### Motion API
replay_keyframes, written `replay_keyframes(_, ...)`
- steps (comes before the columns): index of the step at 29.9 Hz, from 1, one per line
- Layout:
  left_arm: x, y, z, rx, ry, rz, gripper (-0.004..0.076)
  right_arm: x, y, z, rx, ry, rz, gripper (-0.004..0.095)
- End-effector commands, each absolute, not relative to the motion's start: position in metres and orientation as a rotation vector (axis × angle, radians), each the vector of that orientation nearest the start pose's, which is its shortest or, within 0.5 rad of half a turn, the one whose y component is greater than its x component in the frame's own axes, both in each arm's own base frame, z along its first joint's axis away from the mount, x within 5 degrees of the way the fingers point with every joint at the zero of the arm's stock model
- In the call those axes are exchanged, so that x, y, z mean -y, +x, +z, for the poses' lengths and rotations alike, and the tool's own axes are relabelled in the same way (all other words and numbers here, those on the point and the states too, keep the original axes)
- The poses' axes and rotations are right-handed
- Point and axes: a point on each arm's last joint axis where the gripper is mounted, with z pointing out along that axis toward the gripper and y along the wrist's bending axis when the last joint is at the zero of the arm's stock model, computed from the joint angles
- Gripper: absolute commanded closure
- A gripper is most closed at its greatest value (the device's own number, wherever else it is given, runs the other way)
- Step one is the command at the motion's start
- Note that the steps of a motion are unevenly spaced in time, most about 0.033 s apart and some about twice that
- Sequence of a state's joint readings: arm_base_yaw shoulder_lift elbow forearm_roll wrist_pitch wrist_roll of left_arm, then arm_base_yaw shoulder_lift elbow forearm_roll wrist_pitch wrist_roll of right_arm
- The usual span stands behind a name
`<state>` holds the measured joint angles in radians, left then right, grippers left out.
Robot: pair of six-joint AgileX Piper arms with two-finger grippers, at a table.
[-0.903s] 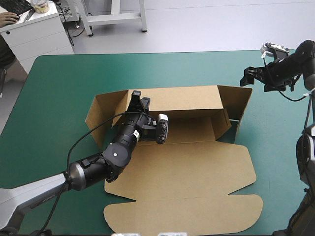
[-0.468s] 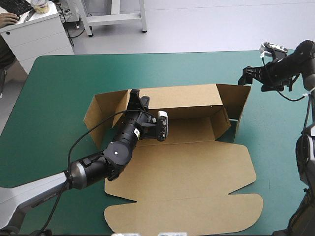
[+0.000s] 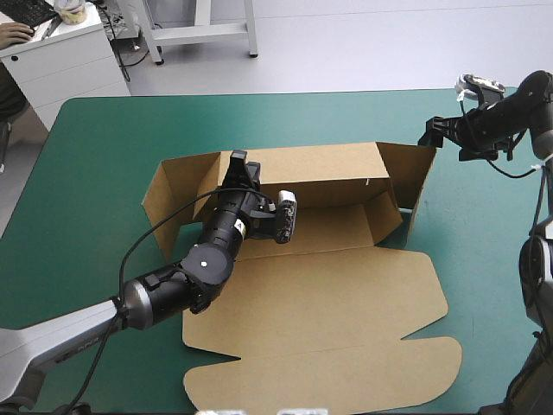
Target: Fold the box
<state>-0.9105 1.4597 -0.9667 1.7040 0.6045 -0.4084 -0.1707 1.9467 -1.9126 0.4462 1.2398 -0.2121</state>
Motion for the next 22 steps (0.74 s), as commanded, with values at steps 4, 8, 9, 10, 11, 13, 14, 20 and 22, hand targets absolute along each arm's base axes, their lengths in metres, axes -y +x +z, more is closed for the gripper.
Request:
replay_keyframes(4,0.214,0.236,0.333,-1.106,1.417,0.939,0.0734,0.031,0.407,0.367,-2.557,0.011,0.511,0.0076)
replay_keyframes(8,0.214,0.236,0.333,-1.115,1.415,0.931,0.0734,0.031,0.406,0.368,-2.557,0.009,0.508,0.0076)
replay_keyframes(9,0.214,0.236,0.333,-1.115,1.415,0.931,0.0734,0.031,0.405,0.369,-2.553,0.005,0.503,0.0076)
replay_keyframes(10,0.214,0.235,0.332,-1.114,1.417,0.929,0.0734,0.031,0.405,0.37,-2.551,0.005,0.503,0.0076)
replay_keyframes(11,0.214,0.235,0.332,-1.114,1.417,0.929,0.0734,0.031,0.404,0.371,-2.549,0.004,0.501,0.0076)
replay_keyframes(13,0.214,0.235,0.332,-1.122,1.407,0.916,0.0734,0.03,0.401,0.375,-2.54,0.0,0.495,0.0076)
replay_keyframes(14,0.214,0.235,0.332,-1.131,1.398,0.906,0.0734,0.03,0.399,0.378,-2.537,-0.001,0.494,0.0076)
replay_keyframes(20,0.214,0.235,0.332,-1.145,1.382,0.89,0.0734,0.027,0.383,0.368,-2.583,-0.009,0.508,0.0076)
replay_keyframes(22,0.214,0.235,0.332,-1.145,1.382,0.89,0.0734,0.026,0.381,0.362,-2.602,-0.004,0.531,0.0076)
